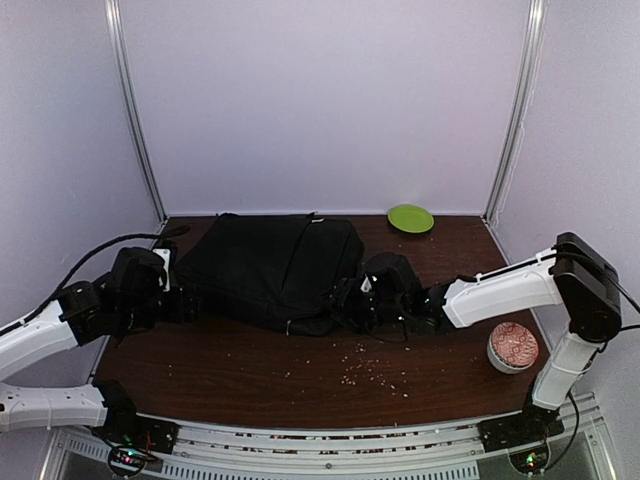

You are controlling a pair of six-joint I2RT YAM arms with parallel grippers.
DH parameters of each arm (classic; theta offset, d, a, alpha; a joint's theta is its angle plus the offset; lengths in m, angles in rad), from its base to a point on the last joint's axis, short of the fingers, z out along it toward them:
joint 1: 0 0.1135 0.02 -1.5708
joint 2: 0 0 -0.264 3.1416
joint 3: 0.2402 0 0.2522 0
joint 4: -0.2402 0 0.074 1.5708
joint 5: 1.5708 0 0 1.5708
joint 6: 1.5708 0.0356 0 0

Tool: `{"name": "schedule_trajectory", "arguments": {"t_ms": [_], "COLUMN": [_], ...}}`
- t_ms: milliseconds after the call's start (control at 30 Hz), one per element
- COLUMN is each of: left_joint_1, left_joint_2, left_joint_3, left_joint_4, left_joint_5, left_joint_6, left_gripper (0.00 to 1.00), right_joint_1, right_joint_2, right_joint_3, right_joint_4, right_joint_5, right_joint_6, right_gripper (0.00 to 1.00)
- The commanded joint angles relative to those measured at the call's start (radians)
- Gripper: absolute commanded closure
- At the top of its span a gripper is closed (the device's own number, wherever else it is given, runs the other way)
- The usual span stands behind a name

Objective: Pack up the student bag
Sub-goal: Adjust the student bag at the center of the board.

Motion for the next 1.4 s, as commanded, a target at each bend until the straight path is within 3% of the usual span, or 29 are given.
{"name": "schedule_trajectory", "arguments": {"t_ms": [0, 100, 400, 633, 833, 1000, 1200, 1367], "left_joint_1": [-0.002, -0.002, -0.058, -0.127, -0.237, -0.256, -0.258, -0.258], "left_joint_2": [0.009, 0.023, 0.061, 0.182, 0.348, 0.45, 0.602, 0.723], "left_joint_3": [0.004, 0.01, 0.057, 0.137, 0.161, 0.151, 0.232, 0.259], "left_joint_4": [0.023, 0.027, 0.043, 0.128, 0.34, 0.524, 0.535, 0.554], "left_joint_5": [-0.012, 0.0, 0.069, 0.1, -0.018, 0.07, 0.101, 0.075], "left_joint_6": [0.019, 0.019, 0.131, 0.264, 0.506, 0.732, 0.929, 1.01], "left_gripper": [0.19, 0.19, 0.21, 0.18, 0.15, 0.16, 0.19, 0.2], "right_joint_1": [-0.002, -0.004, -0.083, -0.146, -0.164, -0.203, -0.213, -0.213], "right_joint_2": [0.012, 0.038, -0.004, -0.142, -0.168, -0.184, -0.186, -0.192], "right_joint_3": [0.008, 0.026, 0.068, 0.086, 0.082, 0.031, 0.009, 0.0], "right_joint_4": [-0.026, 0.008, -0.023, -0.15, -0.18, -0.159, -0.128, -0.111], "right_joint_5": [0.004, -0.006, -0.024, -0.043, -0.09, -0.121, -0.162, -0.189], "right_joint_6": [0.003, 0.014, -0.03, -0.131, -0.152, -0.155, -0.154, -0.147], "right_gripper": [0.42, 0.5, 0.99, 1.0, 1.0, 1.0, 1.0, 1.0]}}
